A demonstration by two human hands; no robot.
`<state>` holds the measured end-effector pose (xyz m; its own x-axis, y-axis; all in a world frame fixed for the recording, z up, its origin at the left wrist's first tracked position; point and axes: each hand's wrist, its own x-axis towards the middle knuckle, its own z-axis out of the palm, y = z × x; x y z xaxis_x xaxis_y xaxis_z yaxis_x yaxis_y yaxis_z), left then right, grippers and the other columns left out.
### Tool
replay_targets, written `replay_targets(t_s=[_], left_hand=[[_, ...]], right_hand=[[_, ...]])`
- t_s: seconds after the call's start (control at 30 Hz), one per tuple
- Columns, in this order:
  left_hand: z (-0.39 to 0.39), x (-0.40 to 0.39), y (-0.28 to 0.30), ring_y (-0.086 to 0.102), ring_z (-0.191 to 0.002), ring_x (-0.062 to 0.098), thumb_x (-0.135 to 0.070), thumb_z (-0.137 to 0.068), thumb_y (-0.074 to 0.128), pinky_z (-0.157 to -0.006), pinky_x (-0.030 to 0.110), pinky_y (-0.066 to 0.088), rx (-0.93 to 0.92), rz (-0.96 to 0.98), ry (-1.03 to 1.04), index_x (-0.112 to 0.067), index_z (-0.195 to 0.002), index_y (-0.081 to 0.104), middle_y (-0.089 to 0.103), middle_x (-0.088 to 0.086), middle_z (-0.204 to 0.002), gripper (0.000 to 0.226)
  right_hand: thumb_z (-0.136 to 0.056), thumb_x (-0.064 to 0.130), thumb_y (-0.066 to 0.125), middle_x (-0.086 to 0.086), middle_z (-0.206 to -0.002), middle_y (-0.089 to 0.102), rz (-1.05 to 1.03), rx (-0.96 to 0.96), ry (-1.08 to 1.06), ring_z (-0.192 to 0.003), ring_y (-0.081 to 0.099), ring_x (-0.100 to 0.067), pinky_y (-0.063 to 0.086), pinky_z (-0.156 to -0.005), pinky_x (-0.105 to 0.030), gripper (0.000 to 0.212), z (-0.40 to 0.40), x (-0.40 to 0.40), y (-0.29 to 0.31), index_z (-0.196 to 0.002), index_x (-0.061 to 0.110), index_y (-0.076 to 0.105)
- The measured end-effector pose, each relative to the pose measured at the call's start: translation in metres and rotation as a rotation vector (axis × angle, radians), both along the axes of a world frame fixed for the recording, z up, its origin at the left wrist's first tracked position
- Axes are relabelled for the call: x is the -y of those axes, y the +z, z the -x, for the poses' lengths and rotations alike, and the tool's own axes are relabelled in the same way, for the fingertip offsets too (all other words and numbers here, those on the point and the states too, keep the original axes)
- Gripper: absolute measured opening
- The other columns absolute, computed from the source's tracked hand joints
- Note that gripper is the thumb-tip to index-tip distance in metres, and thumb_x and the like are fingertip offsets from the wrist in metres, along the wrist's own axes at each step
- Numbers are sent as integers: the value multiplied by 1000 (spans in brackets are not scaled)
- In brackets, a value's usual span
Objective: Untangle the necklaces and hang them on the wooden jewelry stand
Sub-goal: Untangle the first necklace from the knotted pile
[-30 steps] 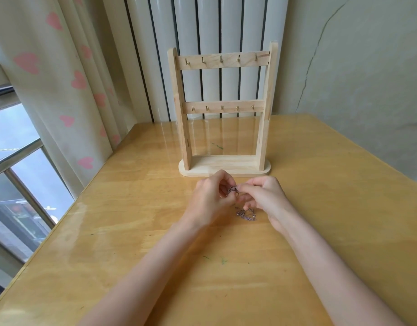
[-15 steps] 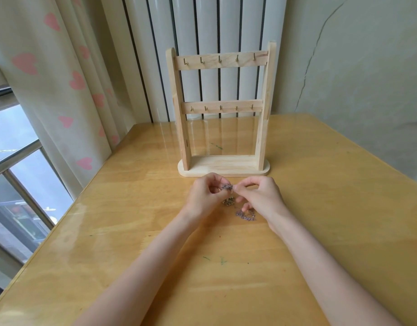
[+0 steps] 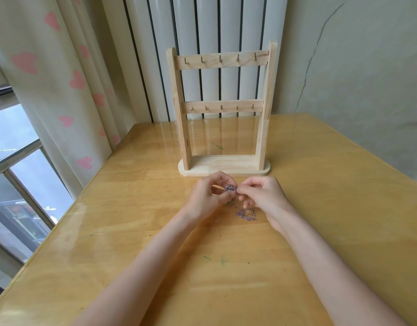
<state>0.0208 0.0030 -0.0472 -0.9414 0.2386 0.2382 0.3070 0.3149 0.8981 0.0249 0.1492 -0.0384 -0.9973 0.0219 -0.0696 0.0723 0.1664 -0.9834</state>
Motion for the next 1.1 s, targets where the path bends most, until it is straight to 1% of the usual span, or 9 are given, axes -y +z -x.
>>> replay_targets(t_s=[0.13, 0.23, 0.3, 0.4, 0.5, 0.67, 0.83, 0.97, 1.1], left_hand=[[-4, -3, 3, 57, -67, 11, -2, -81, 67, -70, 28, 49, 153, -161, -38, -19, -83, 63, 61, -2, -83, 17], [-5, -5, 4, 58, -67, 9, -1, -81, 66, -66, 24, 49, 158, -166, -5, -17, -81, 62, 62, -1, -79, 17], [-4, -7, 5, 59, -64, 3, 1, -81, 64, -63, 17, 49, 83, -118, 62, -16, -75, 59, 63, -3, -74, 19], [1, -4, 4, 62, -65, 4, 5, -80, 60, -71, 26, 54, -26, -84, 153, -16, -69, 56, 65, -3, -72, 23], [3, -2, 5, 60, -67, 5, 2, -80, 62, -71, 27, 53, -107, -20, 134, -21, -73, 56, 63, -7, -75, 25], [1, -5, 0, 60, -81, 3, -10, -78, 70, -72, 18, 50, -169, 161, 76, -36, -83, 59, 60, -5, -99, 28], [3, -1, 1, 66, -78, 12, -8, -78, 72, -70, 21, 53, -50, 59, 77, -27, -79, 61, 66, -9, -83, 22], [4, 0, 1, 64, -76, 19, -6, -79, 71, -76, 31, 52, 52, -56, 69, -19, -79, 62, 67, 4, -79, 15], [4, 2, 2, 59, -71, 5, 0, -80, 68, -74, 20, 50, 34, -96, 55, -20, -77, 62, 63, -2, -76, 20]], right_hand=[[-81, -6, 53, -3, -59, 46, 323, 105, 10, -51, 42, -13, 38, -42, -18, 23, 1, 1, 2, -62, 8, 51], [-82, -6, 52, -6, -64, 52, 409, 144, 6, -51, 47, -14, 42, -42, -17, 20, -1, 1, 3, -66, 6, 54], [-82, -5, 55, -8, -69, 58, 318, 115, -59, -51, 56, -15, 52, -50, -19, 14, 0, 2, 2, -70, 3, 56], [-81, -2, 59, -7, -76, 60, 171, 38, -199, -56, 67, -17, 58, -66, -24, 9, 3, -2, -3, -74, 4, 59], [-83, -1, 59, -9, -81, 64, 175, 43, -175, -60, 70, -16, 56, -66, -20, 4, 3, -4, -4, -80, 2, 60], [-83, -3, 59, -9, -77, 67, 160, 15, -90, -61, 70, -10, 55, -64, -14, 6, -1, 0, 2, -79, 0, 62], [-83, -4, 59, -10, -77, 68, 175, -4, -41, -65, 70, -13, 55, -80, -23, 6, 0, 0, 1, -85, -7, 63], [-82, -2, 60, -11, -72, 67, 104, -19, -23, -56, 64, -11, 55, -66, -19, 5, -1, -1, 2, -79, -2, 63], [-81, 4, 59, -9, -65, 66, -55, 45, 25, -56, 60, -16, 53, -66, -26, 9, 1, -1, 0, -73, 3, 63]])
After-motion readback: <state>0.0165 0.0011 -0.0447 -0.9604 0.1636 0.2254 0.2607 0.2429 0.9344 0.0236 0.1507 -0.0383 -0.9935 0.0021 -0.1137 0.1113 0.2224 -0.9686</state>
